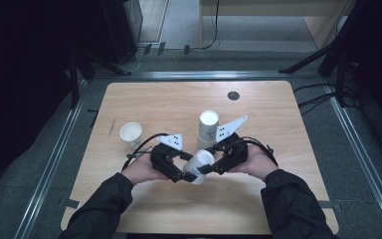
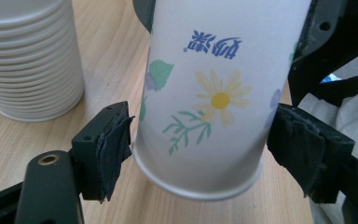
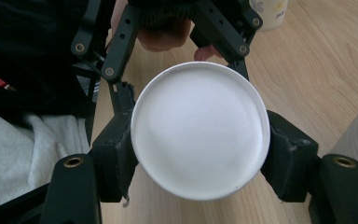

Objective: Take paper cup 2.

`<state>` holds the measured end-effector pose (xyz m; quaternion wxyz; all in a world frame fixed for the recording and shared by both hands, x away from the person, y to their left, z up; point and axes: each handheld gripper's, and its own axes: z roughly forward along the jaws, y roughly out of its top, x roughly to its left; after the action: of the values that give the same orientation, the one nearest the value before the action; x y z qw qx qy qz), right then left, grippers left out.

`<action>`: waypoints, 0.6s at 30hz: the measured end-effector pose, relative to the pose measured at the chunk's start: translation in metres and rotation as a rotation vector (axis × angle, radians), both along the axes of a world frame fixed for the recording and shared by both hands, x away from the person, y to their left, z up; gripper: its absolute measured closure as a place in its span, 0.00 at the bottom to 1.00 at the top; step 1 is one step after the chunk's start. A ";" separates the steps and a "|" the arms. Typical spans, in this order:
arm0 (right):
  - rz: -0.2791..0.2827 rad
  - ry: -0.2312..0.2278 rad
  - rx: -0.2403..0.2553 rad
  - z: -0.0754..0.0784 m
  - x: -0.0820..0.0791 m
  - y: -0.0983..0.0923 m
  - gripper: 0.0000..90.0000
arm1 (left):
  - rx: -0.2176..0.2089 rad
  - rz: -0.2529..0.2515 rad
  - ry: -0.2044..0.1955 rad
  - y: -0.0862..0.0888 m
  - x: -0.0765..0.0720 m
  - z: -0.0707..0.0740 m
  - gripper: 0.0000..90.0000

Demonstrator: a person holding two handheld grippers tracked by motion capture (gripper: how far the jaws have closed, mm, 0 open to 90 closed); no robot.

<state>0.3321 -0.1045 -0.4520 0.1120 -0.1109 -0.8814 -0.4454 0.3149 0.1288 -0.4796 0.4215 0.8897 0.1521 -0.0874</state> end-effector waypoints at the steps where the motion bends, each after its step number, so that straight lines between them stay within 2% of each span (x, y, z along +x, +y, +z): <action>1: 0.001 0.004 -0.001 0.000 0.000 0.000 0.39 | 0.001 -0.006 -0.004 -0.001 0.000 0.000 0.24; 8: 0.006 0.016 0.010 -0.001 -0.001 0.002 0.39 | 0.021 -0.031 -0.045 -0.005 -0.004 0.000 0.27; 18: 0.014 0.023 0.001 -0.002 -0.001 0.003 0.40 | 0.027 -0.041 -0.045 -0.005 -0.005 0.002 0.33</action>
<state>0.3316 -0.1014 -0.4543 0.1251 -0.1098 -0.8806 -0.4437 0.3103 0.1233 -0.4777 0.4111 0.8999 0.1253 -0.0739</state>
